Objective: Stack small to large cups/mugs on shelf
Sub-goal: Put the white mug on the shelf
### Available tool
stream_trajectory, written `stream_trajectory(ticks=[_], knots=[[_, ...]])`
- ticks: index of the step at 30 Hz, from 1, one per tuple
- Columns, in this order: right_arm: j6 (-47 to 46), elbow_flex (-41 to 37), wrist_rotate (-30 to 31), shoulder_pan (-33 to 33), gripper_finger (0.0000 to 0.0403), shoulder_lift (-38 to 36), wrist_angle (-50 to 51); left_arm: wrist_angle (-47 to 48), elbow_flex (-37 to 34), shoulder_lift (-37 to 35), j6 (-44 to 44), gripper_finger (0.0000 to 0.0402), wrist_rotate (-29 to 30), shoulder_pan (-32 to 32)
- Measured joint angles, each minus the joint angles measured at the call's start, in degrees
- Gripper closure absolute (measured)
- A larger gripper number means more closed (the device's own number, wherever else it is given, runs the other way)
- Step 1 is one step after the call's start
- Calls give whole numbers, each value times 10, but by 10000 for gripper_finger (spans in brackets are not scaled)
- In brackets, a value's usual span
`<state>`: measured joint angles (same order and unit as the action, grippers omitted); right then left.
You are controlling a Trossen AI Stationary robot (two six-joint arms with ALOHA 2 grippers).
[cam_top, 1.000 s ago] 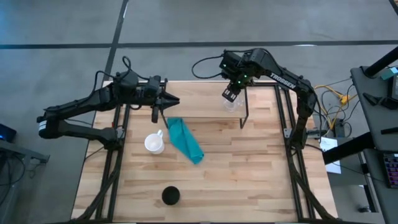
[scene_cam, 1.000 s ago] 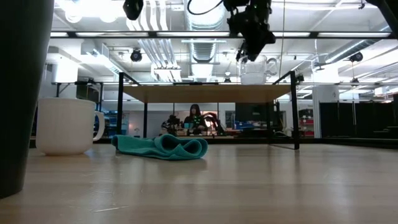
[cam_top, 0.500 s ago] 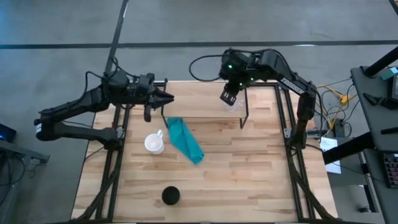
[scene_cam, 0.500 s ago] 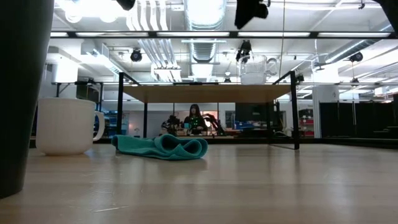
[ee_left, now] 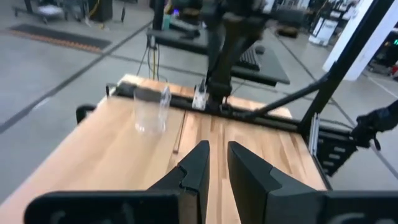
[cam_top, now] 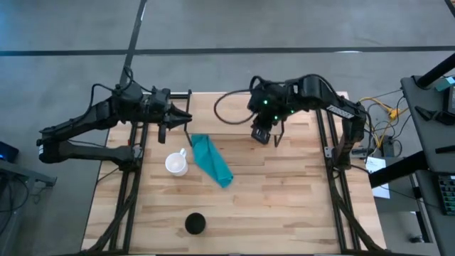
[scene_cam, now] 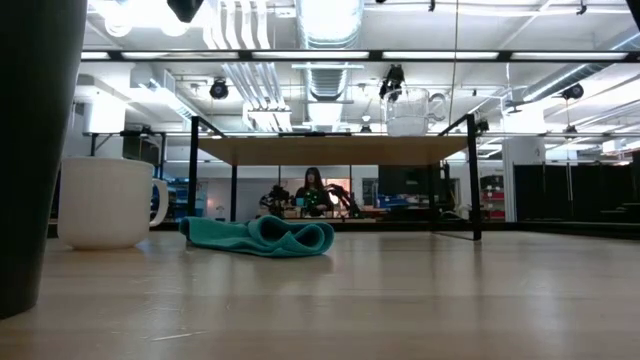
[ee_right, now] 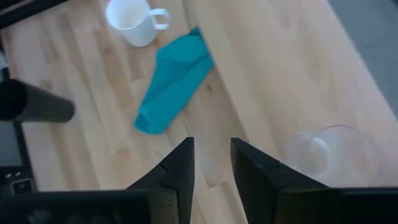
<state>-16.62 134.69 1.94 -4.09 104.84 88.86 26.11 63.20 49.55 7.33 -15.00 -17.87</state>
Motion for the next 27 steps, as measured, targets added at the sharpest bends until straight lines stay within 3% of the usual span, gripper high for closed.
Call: stream_trajectory(ticks=[5,13,27], knots=[[-1,0,0,38,299,7,-15,7,-9,3,0,358,-4,0],[0,-2,0,83,308,20,-31,7,-14,17,29,358,-65,1],[-19,-9,-5,123,305,19,-90,16,-15,48,28,358,-75,26]])
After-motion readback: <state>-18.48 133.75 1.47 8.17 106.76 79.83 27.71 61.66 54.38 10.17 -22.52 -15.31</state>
